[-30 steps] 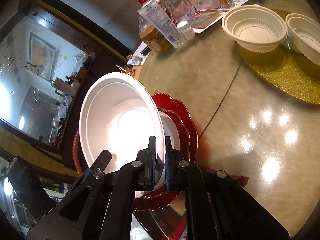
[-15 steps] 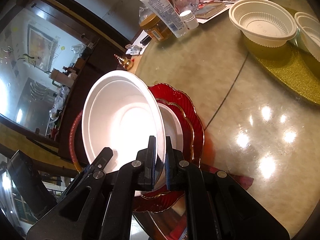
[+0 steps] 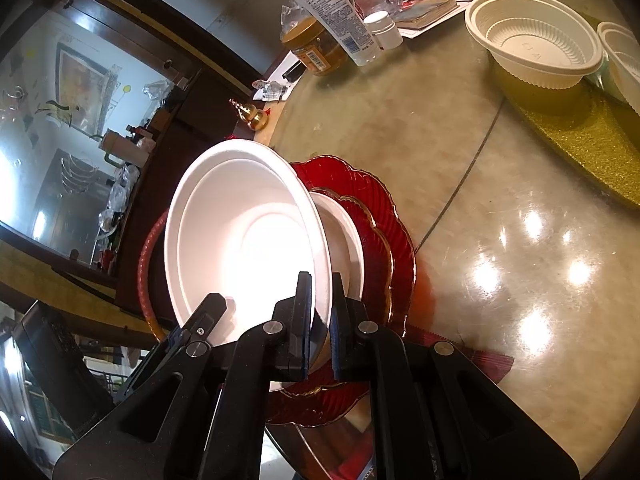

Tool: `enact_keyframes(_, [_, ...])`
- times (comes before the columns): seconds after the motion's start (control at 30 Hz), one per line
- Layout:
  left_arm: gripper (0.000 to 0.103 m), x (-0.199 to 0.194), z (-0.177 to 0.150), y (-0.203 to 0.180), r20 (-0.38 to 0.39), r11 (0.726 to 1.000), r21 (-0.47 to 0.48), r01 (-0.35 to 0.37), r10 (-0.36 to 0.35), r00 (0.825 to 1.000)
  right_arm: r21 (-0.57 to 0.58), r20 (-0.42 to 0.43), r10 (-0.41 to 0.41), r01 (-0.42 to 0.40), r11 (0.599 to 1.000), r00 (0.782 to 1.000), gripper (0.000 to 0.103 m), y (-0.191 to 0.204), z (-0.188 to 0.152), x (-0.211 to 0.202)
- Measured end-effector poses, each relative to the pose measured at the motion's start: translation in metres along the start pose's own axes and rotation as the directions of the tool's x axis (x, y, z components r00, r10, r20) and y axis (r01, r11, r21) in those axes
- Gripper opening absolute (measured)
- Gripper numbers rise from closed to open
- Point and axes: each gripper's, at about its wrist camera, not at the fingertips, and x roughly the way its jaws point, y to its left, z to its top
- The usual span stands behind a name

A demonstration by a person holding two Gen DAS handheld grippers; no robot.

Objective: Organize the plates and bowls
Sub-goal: 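Lower the white foam bowl into the bowl already on the plates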

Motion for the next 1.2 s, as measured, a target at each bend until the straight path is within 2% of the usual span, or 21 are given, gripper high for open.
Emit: enact_keyframes(1.2, [0.015,-0.009,-0.008,0.005,0.067,0.997,0.043,-0.061,0.058,0.996,-0.064,-0.025,-0.054,0.053,0.997,0.998,0.008,0.013,-0.003,0.008])
